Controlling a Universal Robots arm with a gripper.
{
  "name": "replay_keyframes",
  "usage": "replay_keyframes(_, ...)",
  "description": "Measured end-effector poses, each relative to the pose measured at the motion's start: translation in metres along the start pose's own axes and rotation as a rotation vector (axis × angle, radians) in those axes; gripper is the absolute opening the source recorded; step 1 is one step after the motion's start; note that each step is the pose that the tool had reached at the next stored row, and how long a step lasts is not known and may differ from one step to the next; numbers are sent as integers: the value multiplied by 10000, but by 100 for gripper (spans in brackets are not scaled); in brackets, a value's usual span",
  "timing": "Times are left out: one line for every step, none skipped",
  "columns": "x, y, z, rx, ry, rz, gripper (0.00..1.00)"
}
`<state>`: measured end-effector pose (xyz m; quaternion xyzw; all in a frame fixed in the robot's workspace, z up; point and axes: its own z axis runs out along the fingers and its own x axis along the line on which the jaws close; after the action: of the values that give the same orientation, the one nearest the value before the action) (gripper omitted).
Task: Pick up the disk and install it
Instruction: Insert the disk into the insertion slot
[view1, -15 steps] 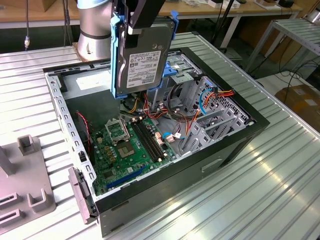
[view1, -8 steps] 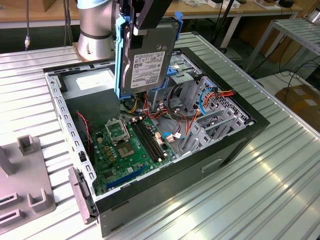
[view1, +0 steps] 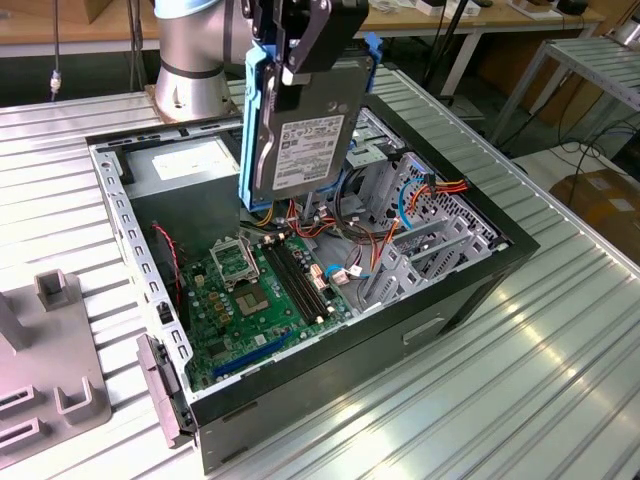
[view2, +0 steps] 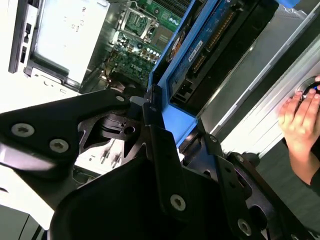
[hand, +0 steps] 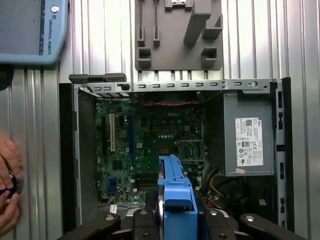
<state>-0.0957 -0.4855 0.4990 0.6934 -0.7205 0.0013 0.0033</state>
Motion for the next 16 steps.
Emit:
replay_keyframes(30, -24, 5, -1, 0, 0, 37)
replay_keyframes(44, -84, 10, 1, -1, 0, 37)
replay_keyframes(52, -165, 13, 0, 3, 0, 37)
replay_keyframes(54, -205, 14, -1, 6, -1, 37)
replay_keyframes(55, -246, 17, 0, 5, 0, 37)
replay_keyframes(56, -336, 21, 0, 8, 0, 37)
replay_keyframes(61, -391, 25, 0, 7, -1, 37)
replay_keyframes(68, -436, 28, 0, 9, 0, 37)
replay_keyframes(79, -470, 33, 0, 8, 0, 37)
replay_keyframes(101, -502, 36, 0, 8, 0, 37)
replay_keyframes(129, -529, 38, 0, 9, 0, 37)
replay_keyframes(147, -543, 41, 0, 8, 1, 37)
replay_keyframes(166, -556, 42, -1, 9, 1, 37)
replay_keyframes(199, -575, 45, 0, 7, 0, 37)
replay_keyframes(237, -592, 48, 0, 7, 0, 37)
replay_keyframes(270, -608, 50, 0, 8, -1, 37)
